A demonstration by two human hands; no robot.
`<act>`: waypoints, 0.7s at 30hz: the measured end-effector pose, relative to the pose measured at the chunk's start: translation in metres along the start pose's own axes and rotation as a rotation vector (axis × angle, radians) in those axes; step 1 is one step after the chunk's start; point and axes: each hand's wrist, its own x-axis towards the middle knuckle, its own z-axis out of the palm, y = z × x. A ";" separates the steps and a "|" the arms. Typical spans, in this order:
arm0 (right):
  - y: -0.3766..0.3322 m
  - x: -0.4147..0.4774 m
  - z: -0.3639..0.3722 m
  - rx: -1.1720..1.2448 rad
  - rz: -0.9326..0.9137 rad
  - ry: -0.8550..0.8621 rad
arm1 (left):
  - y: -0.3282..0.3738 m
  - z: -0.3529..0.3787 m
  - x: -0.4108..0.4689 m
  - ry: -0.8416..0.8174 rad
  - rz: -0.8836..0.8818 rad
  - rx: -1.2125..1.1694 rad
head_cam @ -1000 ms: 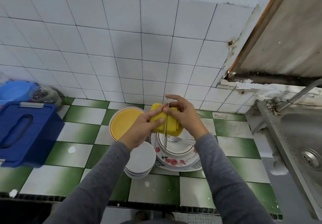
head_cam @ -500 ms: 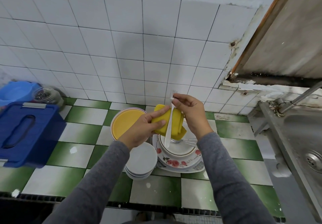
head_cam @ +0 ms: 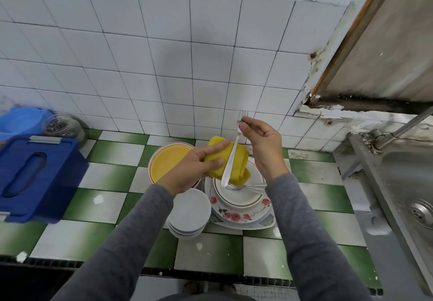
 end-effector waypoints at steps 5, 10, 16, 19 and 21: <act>-0.009 0.004 -0.005 0.060 -0.022 0.047 | -0.004 0.001 -0.002 -0.019 -0.014 0.019; -0.002 -0.008 -0.001 -0.034 0.012 -0.031 | 0.002 0.003 0.001 0.059 0.019 -0.032; -0.009 -0.004 -0.003 -0.006 -0.004 0.037 | -0.002 0.006 0.001 -0.009 -0.036 0.025; -0.003 -0.011 -0.001 -0.082 -0.001 0.002 | -0.001 0.010 0.005 0.074 -0.028 -0.082; 0.003 -0.014 0.000 -0.163 -0.019 -0.024 | 0.001 0.011 0.008 0.137 -0.011 -0.123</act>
